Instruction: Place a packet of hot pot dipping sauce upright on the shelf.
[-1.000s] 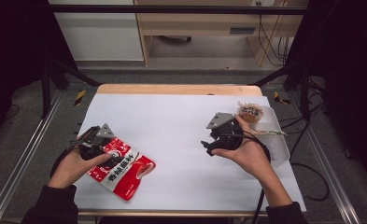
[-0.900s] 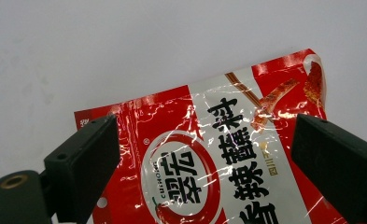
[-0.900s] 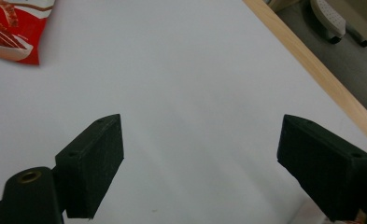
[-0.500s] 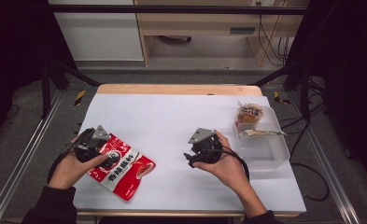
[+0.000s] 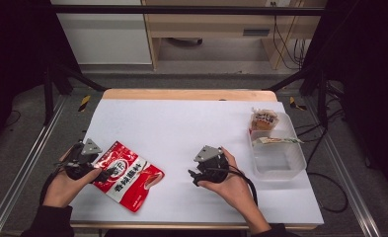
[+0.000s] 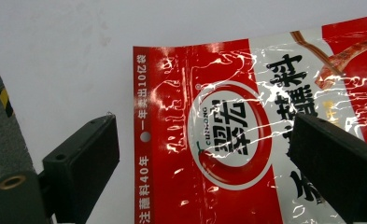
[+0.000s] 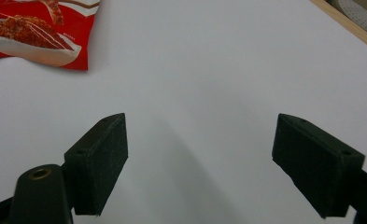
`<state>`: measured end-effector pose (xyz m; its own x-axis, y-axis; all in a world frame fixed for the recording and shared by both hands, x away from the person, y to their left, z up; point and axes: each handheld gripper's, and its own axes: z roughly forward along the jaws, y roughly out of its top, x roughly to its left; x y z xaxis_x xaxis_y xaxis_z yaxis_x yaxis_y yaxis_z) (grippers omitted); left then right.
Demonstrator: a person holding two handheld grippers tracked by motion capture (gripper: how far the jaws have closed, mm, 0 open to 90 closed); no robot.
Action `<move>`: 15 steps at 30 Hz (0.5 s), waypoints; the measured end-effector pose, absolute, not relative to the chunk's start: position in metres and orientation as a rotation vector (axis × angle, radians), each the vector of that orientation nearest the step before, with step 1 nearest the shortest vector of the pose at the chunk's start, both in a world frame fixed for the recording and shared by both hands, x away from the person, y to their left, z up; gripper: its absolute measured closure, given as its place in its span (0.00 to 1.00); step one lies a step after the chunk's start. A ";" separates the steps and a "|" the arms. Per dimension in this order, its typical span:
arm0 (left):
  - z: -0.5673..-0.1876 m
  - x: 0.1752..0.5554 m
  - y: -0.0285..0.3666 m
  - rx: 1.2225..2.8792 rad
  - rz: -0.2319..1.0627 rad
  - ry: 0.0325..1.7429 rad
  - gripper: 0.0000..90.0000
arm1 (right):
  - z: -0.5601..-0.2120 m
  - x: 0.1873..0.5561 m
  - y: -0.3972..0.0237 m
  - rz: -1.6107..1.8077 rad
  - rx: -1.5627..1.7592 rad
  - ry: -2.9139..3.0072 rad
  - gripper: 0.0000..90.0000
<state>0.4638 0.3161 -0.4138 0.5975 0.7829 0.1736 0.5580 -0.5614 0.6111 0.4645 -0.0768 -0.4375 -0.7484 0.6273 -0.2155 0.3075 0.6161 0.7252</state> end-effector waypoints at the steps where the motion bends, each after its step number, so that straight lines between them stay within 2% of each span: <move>1: -0.414 0.462 0.318 2.320 0.594 1.066 0.09 | -0.439 0.464 -0.076 0.947 0.743 2.389 0.21; 5: -0.418 0.456 0.329 2.292 0.627 1.076 0.09 | -0.444 0.464 -0.075 0.937 0.749 2.396 0.20; 15: -0.432 0.448 0.353 2.227 0.613 1.126 0.09 | -0.447 0.467 -0.080 0.930 0.768 2.382 0.20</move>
